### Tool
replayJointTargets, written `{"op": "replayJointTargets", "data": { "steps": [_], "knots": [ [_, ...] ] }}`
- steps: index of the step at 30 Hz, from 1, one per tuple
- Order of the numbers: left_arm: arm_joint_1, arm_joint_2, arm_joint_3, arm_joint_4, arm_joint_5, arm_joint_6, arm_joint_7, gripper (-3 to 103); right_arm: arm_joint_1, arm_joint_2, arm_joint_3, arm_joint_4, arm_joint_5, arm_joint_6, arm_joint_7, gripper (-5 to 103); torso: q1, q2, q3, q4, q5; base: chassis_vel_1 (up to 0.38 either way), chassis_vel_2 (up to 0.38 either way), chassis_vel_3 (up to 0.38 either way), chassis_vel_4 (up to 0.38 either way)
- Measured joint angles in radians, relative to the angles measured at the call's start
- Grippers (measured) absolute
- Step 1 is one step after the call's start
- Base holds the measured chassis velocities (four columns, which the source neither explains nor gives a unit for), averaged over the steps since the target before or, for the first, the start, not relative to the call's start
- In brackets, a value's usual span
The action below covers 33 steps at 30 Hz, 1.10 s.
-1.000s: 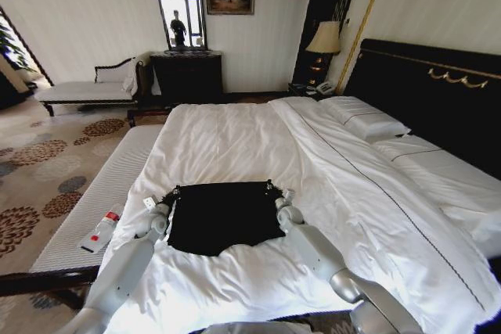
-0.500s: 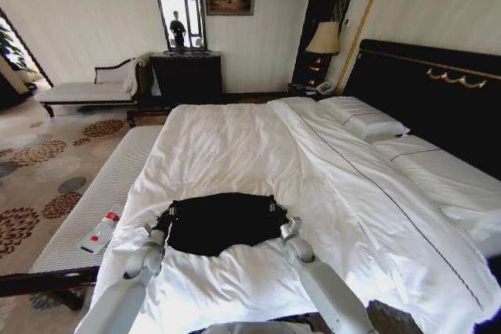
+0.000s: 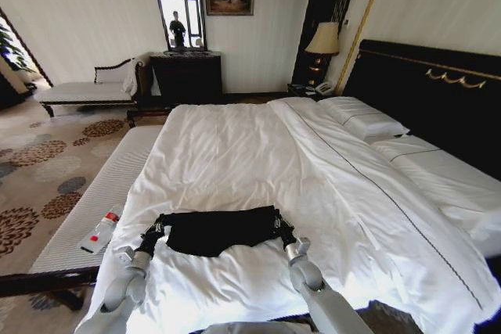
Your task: Fold the clothes on the bed.
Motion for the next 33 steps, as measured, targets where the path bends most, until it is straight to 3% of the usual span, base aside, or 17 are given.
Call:
{"op": "replayJointTargets", "data": {
  "steps": [33],
  "knots": [
    [0.028,-0.031,0.039,0.008,0.079,0.003,-0.001,1,-0.006,-0.025,0.018,0.000,0.003,-0.009,0.006,1,0.000,0.000,0.000,0.0000,-0.0002,0.000,0.000,0.000,0.000]
  ]
}}
